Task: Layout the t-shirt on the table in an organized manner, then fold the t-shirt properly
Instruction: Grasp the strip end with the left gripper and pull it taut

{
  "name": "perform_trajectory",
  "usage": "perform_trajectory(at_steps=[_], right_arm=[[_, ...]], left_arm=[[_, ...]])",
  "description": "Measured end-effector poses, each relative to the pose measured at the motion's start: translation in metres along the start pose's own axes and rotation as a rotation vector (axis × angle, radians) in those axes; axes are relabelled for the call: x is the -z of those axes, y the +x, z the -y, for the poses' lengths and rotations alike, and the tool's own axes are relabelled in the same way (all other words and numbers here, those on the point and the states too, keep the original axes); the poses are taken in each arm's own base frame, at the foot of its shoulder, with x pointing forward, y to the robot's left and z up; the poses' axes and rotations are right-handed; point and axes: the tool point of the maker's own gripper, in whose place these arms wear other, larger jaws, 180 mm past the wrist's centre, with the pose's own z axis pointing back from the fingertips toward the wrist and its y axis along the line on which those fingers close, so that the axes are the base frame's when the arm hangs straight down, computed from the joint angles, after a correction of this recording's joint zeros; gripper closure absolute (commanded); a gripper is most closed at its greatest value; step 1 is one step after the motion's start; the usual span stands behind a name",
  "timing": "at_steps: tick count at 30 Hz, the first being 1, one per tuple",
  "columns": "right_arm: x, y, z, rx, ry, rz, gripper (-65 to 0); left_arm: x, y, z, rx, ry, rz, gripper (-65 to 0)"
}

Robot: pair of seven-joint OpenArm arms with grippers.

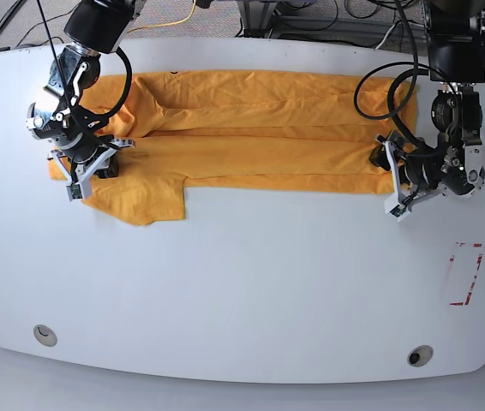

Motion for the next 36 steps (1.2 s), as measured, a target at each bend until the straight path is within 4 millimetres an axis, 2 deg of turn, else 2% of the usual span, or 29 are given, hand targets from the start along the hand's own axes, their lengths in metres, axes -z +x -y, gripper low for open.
perform_trajectory(at_steps=[3,7,13,19,28,36], right_arm=[[0.000,0.000,0.000,0.000,0.000,0.000,-8.1],[0.000,0.000,-0.001,0.000,0.002,0.000,-8.1],[0.000,0.000,0.001,-0.001,-0.004,-0.003,-8.1],[0.000,0.000,0.000,0.000,0.000,-0.001,-8.1],[0.000,-0.001,0.000,-0.001,-0.001,-0.005,-8.1],[-0.005,0.007,0.013,-0.025,-0.024,0.001,-8.1]], left_arm=[[-0.003,-0.012,-0.001,0.024,0.006,-0.044,-23.1],[-0.012,-0.026,0.003,0.069,0.035,-0.077,-23.1],[-0.040,-0.032,0.004,0.158,0.108,-0.075,-23.7],[-0.059,-0.026,0.005,0.193,0.161,-0.046,-23.7],[-0.056,-0.031,0.024,0.200,0.100,-0.029,-23.7],[-0.056,-0.015,0.035,0.152,0.048,0.058,-23.7]])
